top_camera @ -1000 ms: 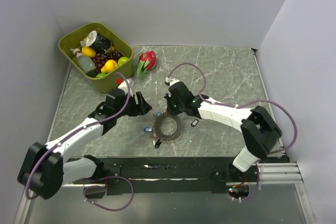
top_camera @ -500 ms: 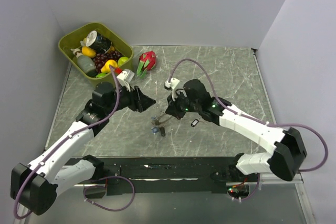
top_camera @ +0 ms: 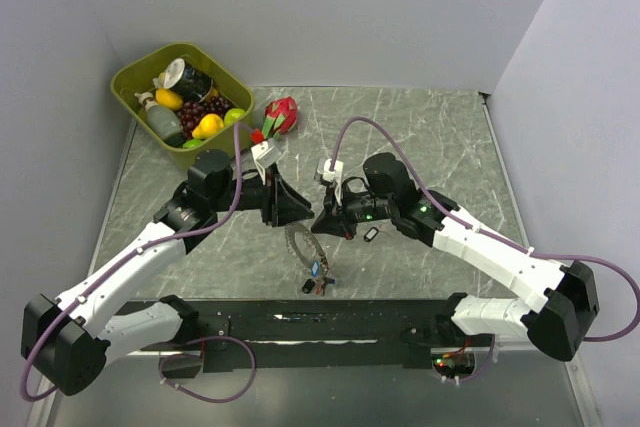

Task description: Put the keys on the keyring

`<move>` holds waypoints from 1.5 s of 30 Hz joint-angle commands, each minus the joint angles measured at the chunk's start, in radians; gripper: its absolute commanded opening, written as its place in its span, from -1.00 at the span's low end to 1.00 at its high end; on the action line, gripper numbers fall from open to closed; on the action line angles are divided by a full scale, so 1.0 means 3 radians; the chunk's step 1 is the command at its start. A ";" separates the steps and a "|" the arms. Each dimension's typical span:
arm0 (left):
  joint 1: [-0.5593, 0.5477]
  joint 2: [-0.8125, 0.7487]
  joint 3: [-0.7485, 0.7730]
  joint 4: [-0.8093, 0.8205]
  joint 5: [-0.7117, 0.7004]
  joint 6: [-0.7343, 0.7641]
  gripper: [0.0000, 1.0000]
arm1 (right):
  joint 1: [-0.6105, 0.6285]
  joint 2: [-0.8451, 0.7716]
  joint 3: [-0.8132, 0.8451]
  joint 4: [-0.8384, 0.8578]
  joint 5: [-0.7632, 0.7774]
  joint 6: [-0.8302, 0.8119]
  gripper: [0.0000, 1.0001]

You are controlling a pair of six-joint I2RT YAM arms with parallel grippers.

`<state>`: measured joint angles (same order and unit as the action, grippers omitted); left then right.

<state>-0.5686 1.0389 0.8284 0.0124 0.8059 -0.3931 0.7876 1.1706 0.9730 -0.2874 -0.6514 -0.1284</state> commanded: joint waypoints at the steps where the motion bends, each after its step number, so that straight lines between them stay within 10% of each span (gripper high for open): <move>1: -0.0078 0.0009 0.0108 0.0112 0.0249 0.0114 -0.14 | -0.0033 -0.0082 0.0132 0.0155 -0.0263 -0.0058 -1.00; 41: -0.0293 0.0096 0.0179 -0.0328 0.0198 0.0415 -0.42 | -0.0309 -0.0287 0.0045 0.0350 -0.0702 0.0106 -1.00; 45: -0.0309 0.0091 0.0194 -0.0389 0.0111 0.0446 -0.93 | -0.0309 -0.0271 0.0045 0.0334 -0.0692 0.0090 -1.00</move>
<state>-0.6514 1.0649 0.8368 -0.0986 0.8486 -0.2806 0.7033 1.1221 0.9730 -0.2642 -0.8253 -0.1047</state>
